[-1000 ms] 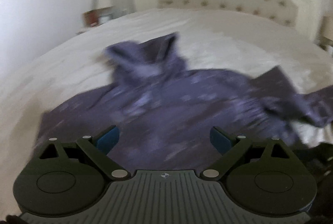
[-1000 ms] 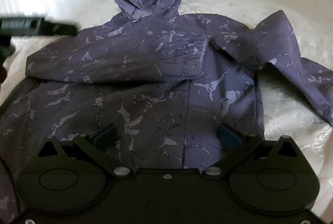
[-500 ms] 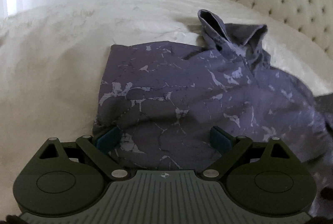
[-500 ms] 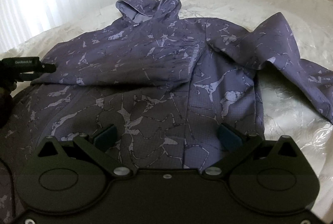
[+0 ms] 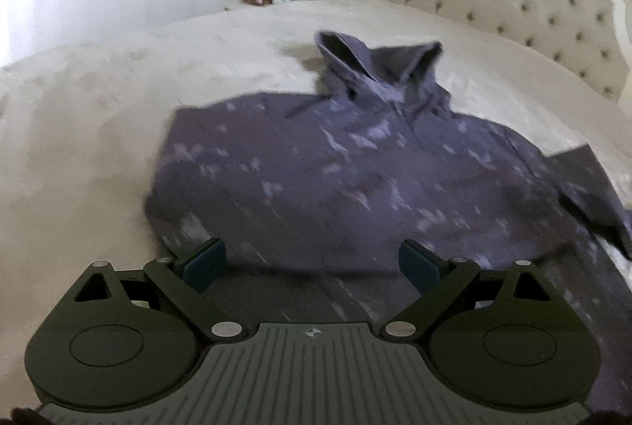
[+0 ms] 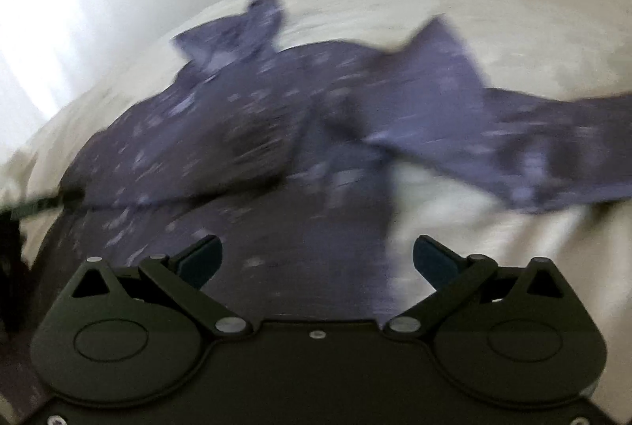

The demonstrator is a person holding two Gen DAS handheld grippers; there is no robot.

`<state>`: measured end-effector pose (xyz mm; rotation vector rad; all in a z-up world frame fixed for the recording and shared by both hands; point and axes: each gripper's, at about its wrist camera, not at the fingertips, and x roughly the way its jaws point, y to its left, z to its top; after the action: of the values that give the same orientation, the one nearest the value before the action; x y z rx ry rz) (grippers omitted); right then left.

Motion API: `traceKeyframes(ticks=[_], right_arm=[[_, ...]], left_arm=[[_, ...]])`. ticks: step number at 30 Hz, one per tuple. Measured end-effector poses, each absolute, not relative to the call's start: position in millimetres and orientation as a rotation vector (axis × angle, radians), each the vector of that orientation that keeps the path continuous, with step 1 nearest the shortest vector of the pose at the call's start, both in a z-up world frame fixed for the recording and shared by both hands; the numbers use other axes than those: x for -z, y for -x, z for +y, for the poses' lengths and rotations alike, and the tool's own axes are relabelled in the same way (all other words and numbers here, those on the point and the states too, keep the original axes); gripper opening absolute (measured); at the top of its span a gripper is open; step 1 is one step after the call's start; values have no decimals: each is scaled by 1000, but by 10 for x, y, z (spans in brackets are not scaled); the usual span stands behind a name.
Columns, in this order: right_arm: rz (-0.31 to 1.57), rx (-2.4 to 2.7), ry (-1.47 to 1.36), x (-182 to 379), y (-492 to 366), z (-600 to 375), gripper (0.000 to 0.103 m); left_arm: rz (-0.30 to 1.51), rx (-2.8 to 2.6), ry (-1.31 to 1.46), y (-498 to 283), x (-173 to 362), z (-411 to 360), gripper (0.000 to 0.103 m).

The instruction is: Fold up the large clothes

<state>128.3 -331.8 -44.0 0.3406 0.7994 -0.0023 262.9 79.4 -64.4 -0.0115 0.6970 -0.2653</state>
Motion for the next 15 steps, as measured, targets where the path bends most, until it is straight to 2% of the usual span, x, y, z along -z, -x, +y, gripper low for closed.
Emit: traceKeyframes(ticks=[5, 9, 15], right_arm=[[791, 167, -331, 143, -1075, -3914, 102], [751, 313, -271, -84, -962, -4368, 102], [706, 539, -261, -161, -910, -5033, 102]], left_arm=[[761, 265, -28, -2600, 901, 652, 95], [743, 264, -84, -2556, 1008, 582, 103], [716, 252, -115, -2505, 1064, 562, 103]])
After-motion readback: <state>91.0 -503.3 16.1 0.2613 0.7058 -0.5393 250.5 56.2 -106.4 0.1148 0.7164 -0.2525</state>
